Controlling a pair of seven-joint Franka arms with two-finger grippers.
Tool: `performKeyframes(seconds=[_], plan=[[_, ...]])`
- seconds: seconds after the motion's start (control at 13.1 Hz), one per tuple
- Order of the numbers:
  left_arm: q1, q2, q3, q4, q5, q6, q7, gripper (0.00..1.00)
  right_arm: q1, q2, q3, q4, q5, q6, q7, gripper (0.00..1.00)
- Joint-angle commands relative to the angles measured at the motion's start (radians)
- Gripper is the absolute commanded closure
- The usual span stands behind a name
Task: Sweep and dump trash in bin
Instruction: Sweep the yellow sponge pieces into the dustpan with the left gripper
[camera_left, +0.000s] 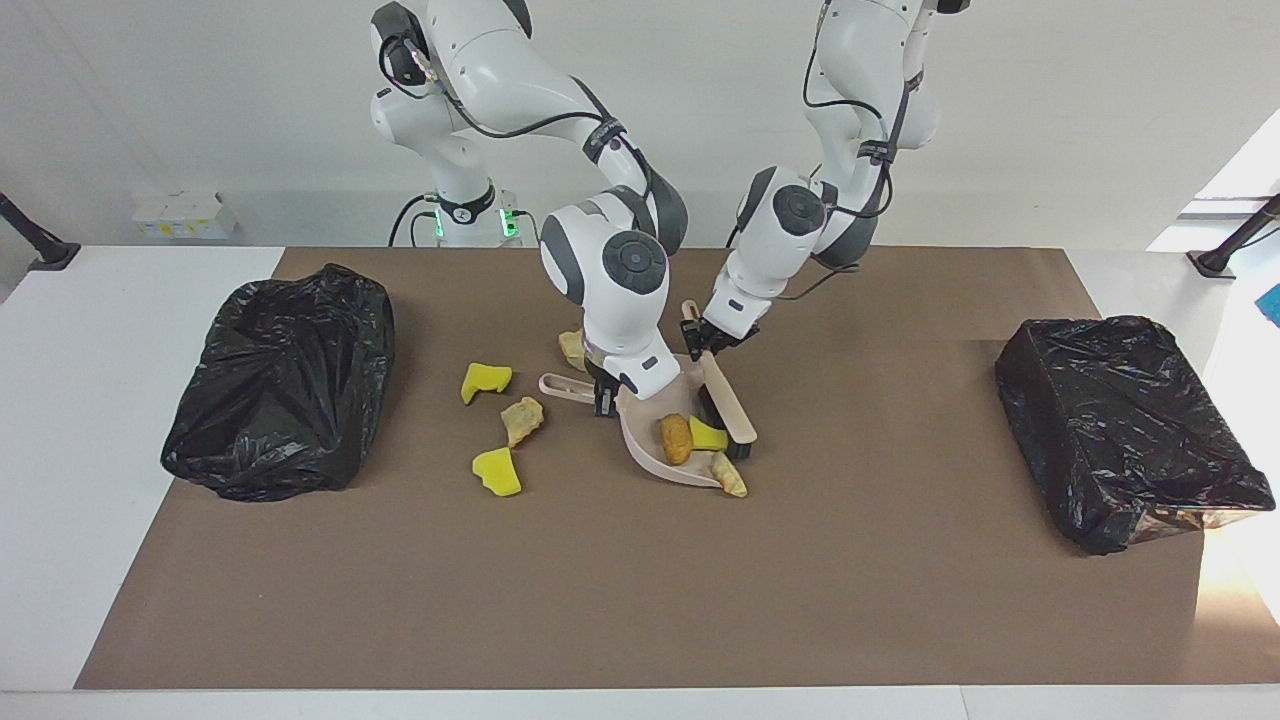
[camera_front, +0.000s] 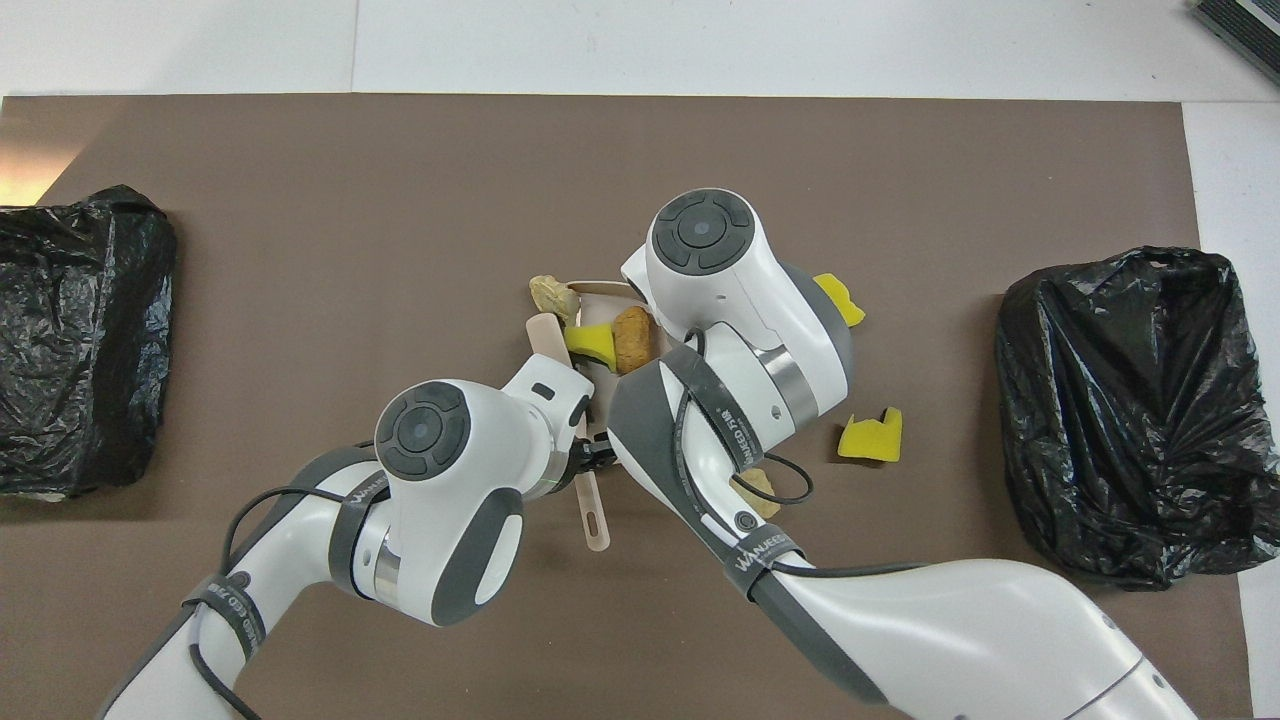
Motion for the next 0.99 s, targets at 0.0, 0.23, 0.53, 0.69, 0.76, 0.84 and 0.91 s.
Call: performKeyframes(seconds=[0.0,0.23,0.53,0.69,0.76,0.84,0.91], plan=[[0.009,0.008,0.017,0.115,-0.004,-0.165,0.023,1.0,-0.015,-0.014,0.009,-0.018,0.018,0.011,0.0,1.0],[0.086,0.028,0.019,0.14,0.006,-0.192,0.11,1.0,-0.015,-0.013,0.009,-0.018,0.018,0.011,0.0,1.0],[0.221,0.045,0.019,0.147,0.056,-0.195,0.248,1.0,-0.016,-0.013,0.009,-0.018,0.018,0.014,-0.001,1.0],[0.265,0.086,0.019,0.191,0.084,-0.197,0.251,1.0,-0.019,-0.013,0.009,-0.018,0.018,0.014,0.0,1.0],[0.261,0.121,0.019,0.218,0.102,-0.203,0.254,1.0,-0.019,-0.013,0.009,-0.018,0.018,0.016,0.0,1.0],[0.25,0.141,0.017,0.218,0.122,-0.194,0.276,1.0,-0.019,-0.013,0.009,-0.018,0.018,0.016,0.0,1.0],[0.235,0.147,0.016,0.212,0.122,-0.19,0.308,1.0,-0.019,-0.013,0.009,-0.018,0.018,0.014,0.0,1.0]])
